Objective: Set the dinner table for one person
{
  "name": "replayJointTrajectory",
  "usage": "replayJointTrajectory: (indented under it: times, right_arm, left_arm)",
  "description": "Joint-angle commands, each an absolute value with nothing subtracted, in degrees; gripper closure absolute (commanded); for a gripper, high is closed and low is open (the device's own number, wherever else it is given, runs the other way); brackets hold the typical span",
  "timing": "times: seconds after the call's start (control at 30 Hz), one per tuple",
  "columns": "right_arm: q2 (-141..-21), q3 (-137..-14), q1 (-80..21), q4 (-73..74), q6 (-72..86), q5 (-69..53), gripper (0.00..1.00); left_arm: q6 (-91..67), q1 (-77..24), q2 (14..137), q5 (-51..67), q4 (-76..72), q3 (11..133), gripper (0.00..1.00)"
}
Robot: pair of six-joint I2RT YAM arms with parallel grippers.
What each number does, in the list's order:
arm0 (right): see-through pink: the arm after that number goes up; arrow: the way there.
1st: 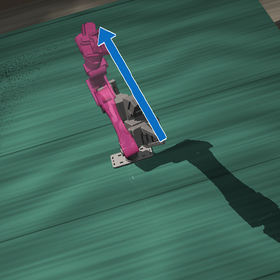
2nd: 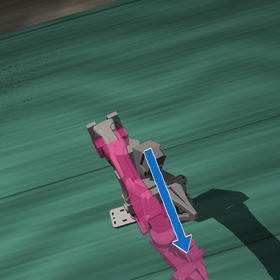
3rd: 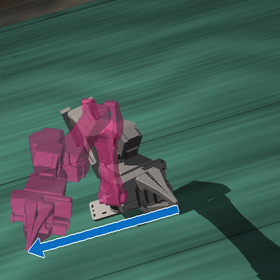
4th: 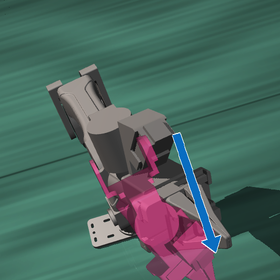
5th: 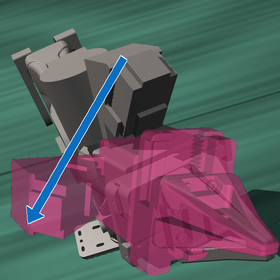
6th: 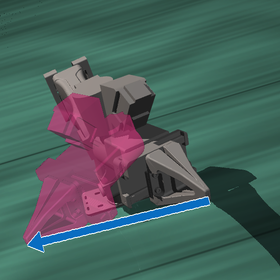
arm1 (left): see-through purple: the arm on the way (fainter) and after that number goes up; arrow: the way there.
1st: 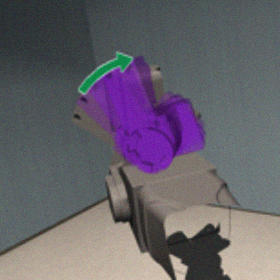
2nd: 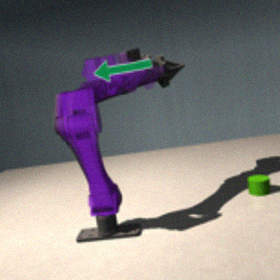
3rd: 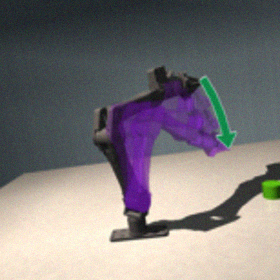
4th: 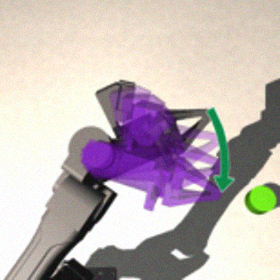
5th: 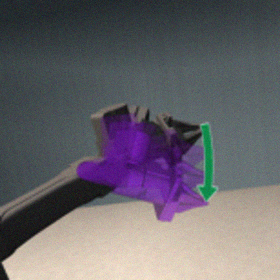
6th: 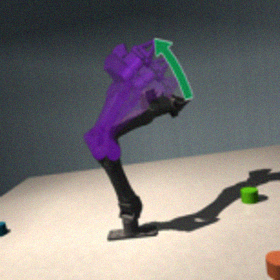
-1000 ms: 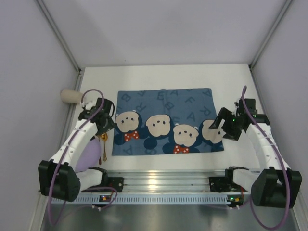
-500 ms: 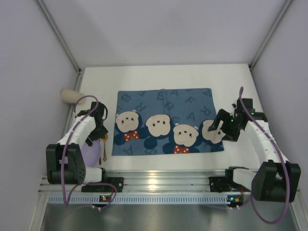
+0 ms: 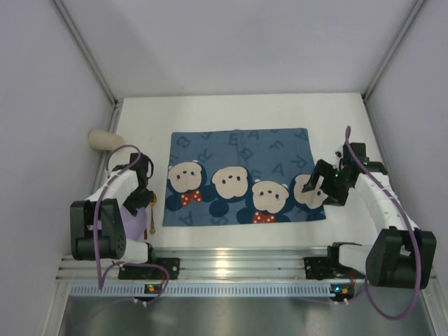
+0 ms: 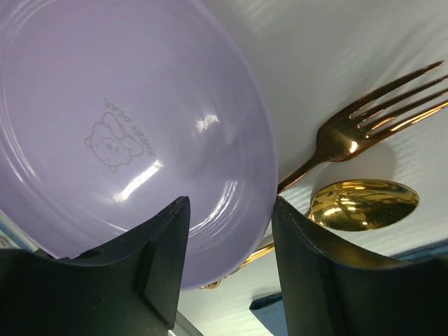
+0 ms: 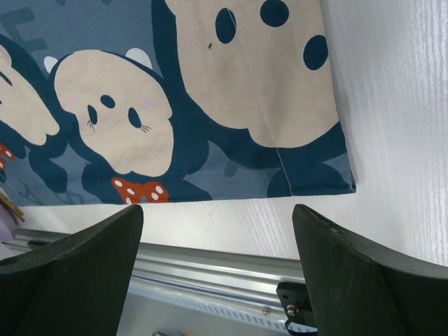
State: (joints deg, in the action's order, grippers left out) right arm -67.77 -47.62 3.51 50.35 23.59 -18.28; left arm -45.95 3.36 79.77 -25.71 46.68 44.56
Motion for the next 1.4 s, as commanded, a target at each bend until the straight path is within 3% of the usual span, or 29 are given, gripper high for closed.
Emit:
replayJointTrajectory:
  times: [0.0, 0.1, 0.2, 0.23, 0.3, 0.43, 0.6, 0.77, 1.1, 1.37]
  right_arm:
    - [-68.55, -47.90, 2.99, 49.04, 22.50, -18.02, 0.12]
    - [-69.08, -47.73, 2.99, 49.04, 22.24, -17.84, 0.12]
    - [-69.26, -47.64, 2.99, 48.87, 22.06, -17.75, 0.12]
    - [-69.43, -47.64, 2.99, 48.87, 21.97, -17.75, 0.12]
    - [-69.78, -47.72, 2.99, 48.69, 21.97, -17.75, 0.12]
    - [-70.05, -48.34, 2.99, 48.69, 21.88, -17.84, 0.12]
    - [-69.96, -48.52, 2.99, 48.87, 22.06, -18.72, 0.12]
    - [-68.74, -49.48, 2.90, 50.18, 22.15, -18.11, 0.12]
    - [-62.32, -49.22, 2.90, 55.19, 22.50, -14.77, 0.12]
    - [-57.31, -48.16, 2.81, 57.92, 23.47, -13.89, 0.12]
  left_arm:
    - [-46.50, 4.13, 81.91, -24.87, 43.34, 44.30, 0.45]
    - [-46.23, 4.48, 83.67, -24.87, 42.80, 44.82, 0.51]
    - [-46.23, 4.57, 84.90, -24.61, 42.54, 45.00, 0.70]
    - [-46.23, 4.57, 85.25, -24.61, 42.54, 45.09, 0.87]
    - [-45.79, 4.57, 85.25, -25.31, 43.15, 45.70, 1.00]
    - [-42.11, 4.48, 85.78, -27.77, 47.98, 51.49, 1.00]
    - [-38.50, 0.98, 86.04, -32.42, 54.84, 69.23, 1.00]
    - [-41.91, -13.93, 92.79, -33.49, 59.14, 89.85, 1.00]
    - [-38.51, -42.70, 124.52, -31.47, 66.00, 126.08, 1.00]
    - [-36.56, -49.74, 132.97, -24.18, 63.55, 130.52, 1.00]
